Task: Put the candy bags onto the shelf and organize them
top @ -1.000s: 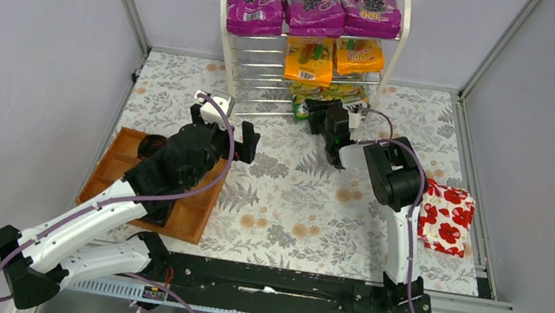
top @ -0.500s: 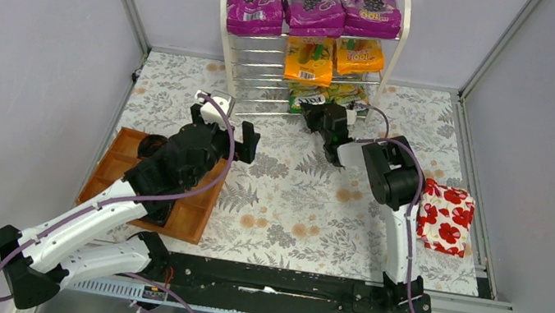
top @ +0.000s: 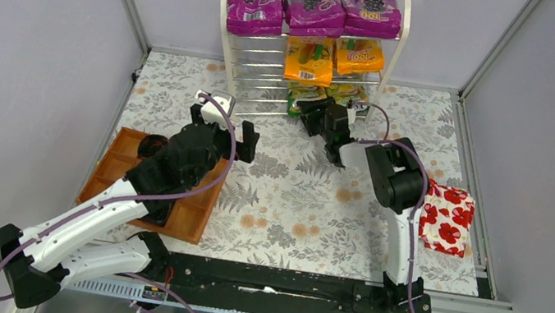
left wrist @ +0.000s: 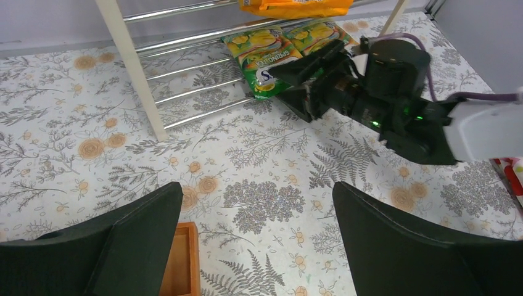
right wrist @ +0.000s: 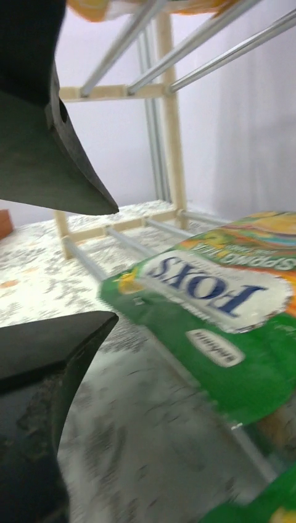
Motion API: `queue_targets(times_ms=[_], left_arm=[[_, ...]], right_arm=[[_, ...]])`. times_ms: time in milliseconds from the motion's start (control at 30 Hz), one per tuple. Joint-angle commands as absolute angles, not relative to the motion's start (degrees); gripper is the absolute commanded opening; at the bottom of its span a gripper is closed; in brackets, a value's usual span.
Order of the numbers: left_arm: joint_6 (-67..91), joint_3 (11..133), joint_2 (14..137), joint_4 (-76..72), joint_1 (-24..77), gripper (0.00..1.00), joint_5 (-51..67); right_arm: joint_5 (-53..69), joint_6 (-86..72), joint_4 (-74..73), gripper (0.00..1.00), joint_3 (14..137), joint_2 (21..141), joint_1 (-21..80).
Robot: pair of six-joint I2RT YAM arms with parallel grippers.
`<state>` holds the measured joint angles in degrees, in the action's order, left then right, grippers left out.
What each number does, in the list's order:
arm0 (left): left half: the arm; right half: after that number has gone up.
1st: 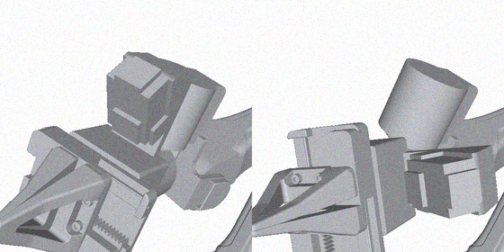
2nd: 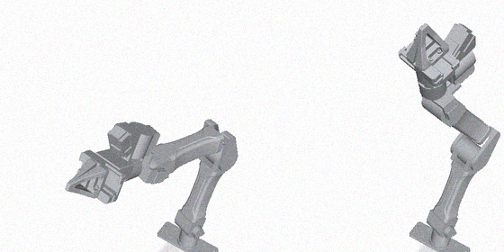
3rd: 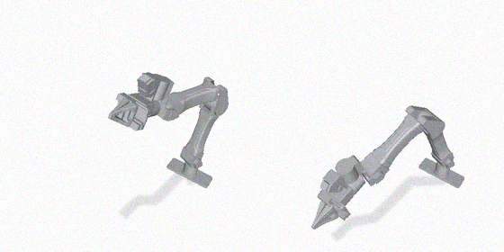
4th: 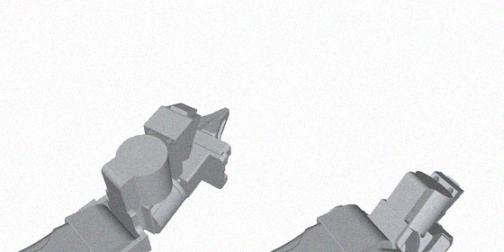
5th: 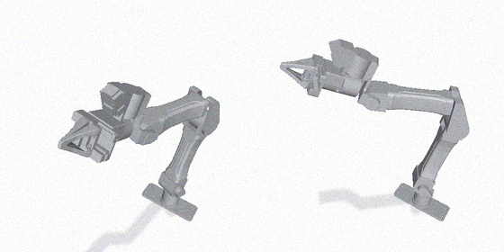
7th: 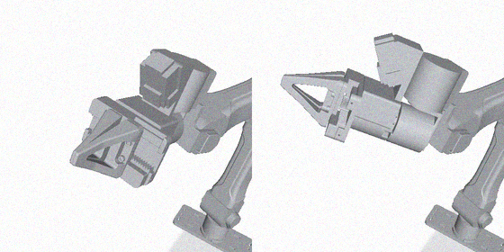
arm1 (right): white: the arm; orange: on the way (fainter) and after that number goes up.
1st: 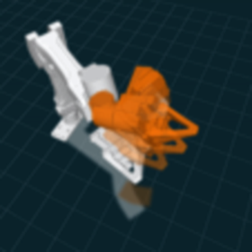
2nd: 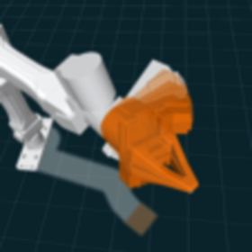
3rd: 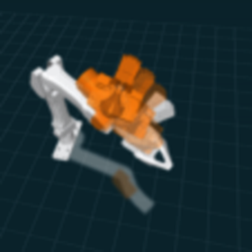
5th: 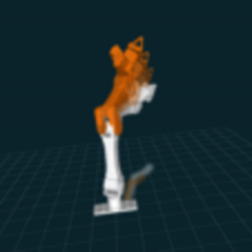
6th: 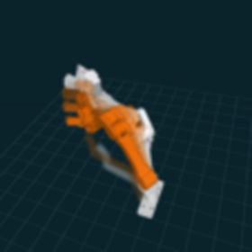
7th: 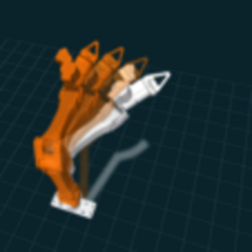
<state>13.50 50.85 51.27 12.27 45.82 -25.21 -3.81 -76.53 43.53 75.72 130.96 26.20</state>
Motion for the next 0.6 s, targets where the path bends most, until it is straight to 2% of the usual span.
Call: queue_targets(times_ms=[0,167,267,367,567], left_arm=[[12.7,51.5,50.1,10.1,46.1,0.97,-28.0],[12.1,52.9,49.2,10.3,46.1,0.98,-30.1],[12.0,54.0,48.4,10.4,46.0,0.99,-30.9],[11.6,55.5,48.0,10.3,46.0,0.99,-32.0],[8.0,61.5,48.4,9.5,46.0,0.99,-33.0]], right_arm=[[1.6,-71.0,40.9,0.68,65.7,119.5,26.0],[6.0,-60.6,31.8,0.78,51.2,104.2,24.5],[6.1,-50.0,20.7,0.9,45.7,91.8,22.9],[4.5,-38.5,5.3,0.99,46.1,79.4,22.2],[0.9,-20.7,-13.0,1.0,53.3,59.0,22.3]])
